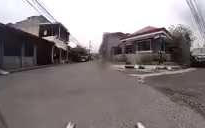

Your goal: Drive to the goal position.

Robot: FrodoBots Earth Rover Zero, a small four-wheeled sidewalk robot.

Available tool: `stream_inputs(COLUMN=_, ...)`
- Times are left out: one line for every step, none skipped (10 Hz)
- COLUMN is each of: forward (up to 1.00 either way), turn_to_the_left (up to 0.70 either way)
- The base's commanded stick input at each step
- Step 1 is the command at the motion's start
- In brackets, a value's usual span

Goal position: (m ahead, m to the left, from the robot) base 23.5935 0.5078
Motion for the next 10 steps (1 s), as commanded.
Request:
stream_inputs(forward=0.7, turn_to_the_left=0.0)
stream_inputs(forward=0.7, turn_to_the_left=0.01)
stream_inputs(forward=0.7, turn_to_the_left=0.0)
stream_inputs(forward=0.7, turn_to_the_left=0.0)
stream_inputs(forward=0.7, turn_to_the_left=0.0)
stream_inputs(forward=0.7, turn_to_the_left=0.01)
stream_inputs(forward=0.7, turn_to_the_left=0.0)
stream_inputs(forward=0.7, turn_to_the_left=0.06)
stream_inputs(forward=0.7, turn_to_the_left=0.12)
stream_inputs(forward=0.7, turn_to_the_left=0.12)
